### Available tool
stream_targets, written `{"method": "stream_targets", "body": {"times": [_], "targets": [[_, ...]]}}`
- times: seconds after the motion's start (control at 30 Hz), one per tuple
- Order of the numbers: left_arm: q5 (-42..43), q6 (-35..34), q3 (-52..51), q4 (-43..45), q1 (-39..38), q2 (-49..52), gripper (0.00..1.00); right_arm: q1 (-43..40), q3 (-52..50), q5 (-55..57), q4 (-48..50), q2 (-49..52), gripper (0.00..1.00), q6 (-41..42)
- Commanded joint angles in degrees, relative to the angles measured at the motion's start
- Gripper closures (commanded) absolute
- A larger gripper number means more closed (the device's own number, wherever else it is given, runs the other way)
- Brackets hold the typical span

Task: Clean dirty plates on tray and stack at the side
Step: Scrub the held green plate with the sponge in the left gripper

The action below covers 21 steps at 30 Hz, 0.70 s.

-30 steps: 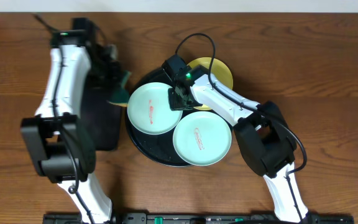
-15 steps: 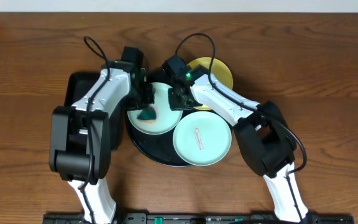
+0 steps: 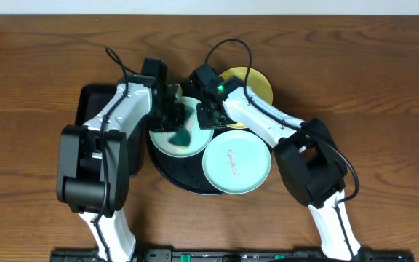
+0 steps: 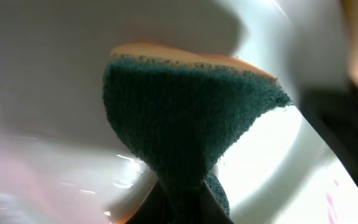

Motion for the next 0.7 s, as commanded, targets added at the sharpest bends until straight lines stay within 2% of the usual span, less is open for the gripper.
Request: {"method": "stream_targets", "body": {"times": [0.0,0.13,0.27,0.37,0.43,0.67], "targets": [[9.05,8.66,0.04,-2.67,-0.66,0.81,0.92,0.79,-0.24,1.25,0.02,2.03,0.98,-0.79],[7.04,8.41,0.09,-2.14,-0.20,0.81,0.93,0.79,-0.24,1.27,0.02,2.03,0.98,-0.79],[-10.86,-2.54,0.09,-0.87,0.39,0.81,0.93,0.81,-0.24,1.25,-0.02,2.03,0.98,-0.81],[-29.53,-14.71,0.09,-1.68,0.39,0.81,0.93,0.79,-0.24,1.27,-0.02,2.03,0.98,-0.79],[-36.37,-20.41,0.28,-2.91,0.39,0.81,0.93,0.79,-0.24,1.27,-0.07,2.03,0.98,-0.79],[-37.40,-21.16,0.94,-2.38,0.20,0.79,0.93,0.81,-0.24,1.27,-0.07,2.03,0.97,-0.79]]}}
